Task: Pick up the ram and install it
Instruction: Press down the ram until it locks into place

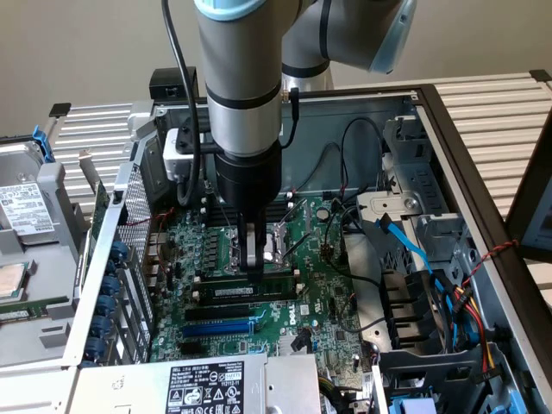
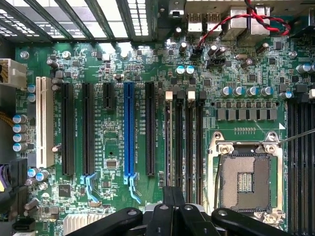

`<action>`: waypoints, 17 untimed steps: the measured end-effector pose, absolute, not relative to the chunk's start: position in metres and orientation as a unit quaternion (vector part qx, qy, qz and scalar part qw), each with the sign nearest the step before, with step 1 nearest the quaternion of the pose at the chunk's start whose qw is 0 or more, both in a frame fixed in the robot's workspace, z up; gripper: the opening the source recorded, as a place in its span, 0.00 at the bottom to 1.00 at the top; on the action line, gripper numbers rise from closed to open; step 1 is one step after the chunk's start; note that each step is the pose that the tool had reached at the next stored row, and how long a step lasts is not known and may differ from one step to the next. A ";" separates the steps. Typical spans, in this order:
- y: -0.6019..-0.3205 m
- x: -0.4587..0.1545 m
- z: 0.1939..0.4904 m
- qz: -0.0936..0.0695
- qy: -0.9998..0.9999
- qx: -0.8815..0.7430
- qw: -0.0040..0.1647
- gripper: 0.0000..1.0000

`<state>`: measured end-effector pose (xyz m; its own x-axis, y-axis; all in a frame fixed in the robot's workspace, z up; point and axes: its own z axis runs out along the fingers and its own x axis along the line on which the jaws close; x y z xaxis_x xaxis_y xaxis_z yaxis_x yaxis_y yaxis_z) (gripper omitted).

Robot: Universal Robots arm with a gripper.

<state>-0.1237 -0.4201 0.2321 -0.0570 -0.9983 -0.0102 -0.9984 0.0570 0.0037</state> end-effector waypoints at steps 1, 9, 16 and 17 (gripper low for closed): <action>-0.420 -0.124 0.232 0.005 0.727 -0.687 0.002 0.11; -0.420 -0.124 0.230 0.004 0.727 -0.687 0.003 0.11; -0.420 -0.124 0.228 0.003 0.727 -0.687 0.005 0.11; -0.420 -0.124 0.228 0.003 0.727 -0.687 0.005 0.11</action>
<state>-0.1238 -0.4200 0.2281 -0.0571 -0.9983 -0.0107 -0.9984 0.0572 -0.0032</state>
